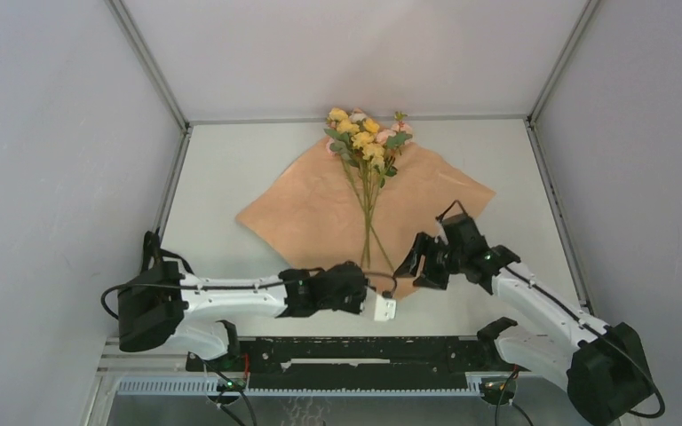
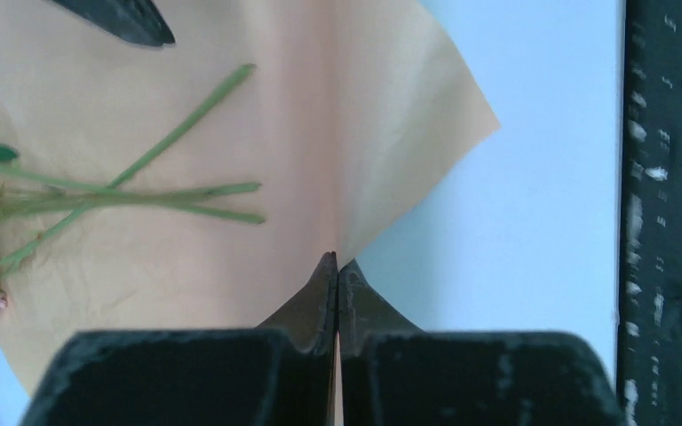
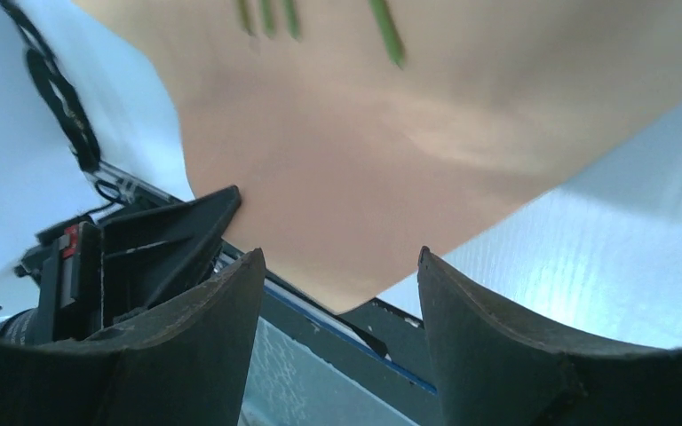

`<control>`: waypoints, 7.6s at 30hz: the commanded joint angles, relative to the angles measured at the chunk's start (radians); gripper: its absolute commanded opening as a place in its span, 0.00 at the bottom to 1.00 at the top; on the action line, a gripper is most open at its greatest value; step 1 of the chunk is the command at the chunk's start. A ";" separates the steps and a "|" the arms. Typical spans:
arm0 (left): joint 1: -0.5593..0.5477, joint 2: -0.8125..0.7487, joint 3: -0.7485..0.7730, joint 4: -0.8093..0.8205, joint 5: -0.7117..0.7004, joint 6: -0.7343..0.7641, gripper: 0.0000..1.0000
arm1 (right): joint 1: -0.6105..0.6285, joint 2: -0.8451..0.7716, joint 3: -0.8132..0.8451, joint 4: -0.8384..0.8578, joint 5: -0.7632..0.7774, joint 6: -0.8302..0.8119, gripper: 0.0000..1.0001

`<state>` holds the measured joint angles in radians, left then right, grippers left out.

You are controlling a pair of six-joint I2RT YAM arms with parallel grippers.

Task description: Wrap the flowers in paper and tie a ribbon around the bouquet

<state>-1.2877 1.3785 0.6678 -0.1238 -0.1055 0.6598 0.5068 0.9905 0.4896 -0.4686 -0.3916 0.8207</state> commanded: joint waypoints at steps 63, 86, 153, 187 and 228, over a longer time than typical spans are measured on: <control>0.696 0.261 0.718 -0.653 0.586 -0.354 0.57 | -0.253 0.715 0.437 0.060 -0.210 -0.513 0.00; 0.570 0.502 0.547 -0.429 0.444 -0.542 0.35 | -0.323 0.601 0.400 0.035 -0.091 -0.413 0.28; 0.662 0.236 0.401 -0.653 0.378 -0.419 0.19 | -0.273 0.506 0.076 0.277 -0.051 -0.222 0.03; 0.541 0.638 0.725 -0.327 0.420 -0.724 0.35 | -0.301 0.164 -0.028 0.094 0.189 0.050 0.63; 0.569 0.708 0.718 -0.307 0.514 -0.786 0.35 | -0.018 0.116 0.013 0.222 0.483 0.151 0.75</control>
<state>-0.7105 2.0609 1.4189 -0.4210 0.3954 -0.1154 0.4923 1.1374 0.6170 -0.3199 0.1184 0.8360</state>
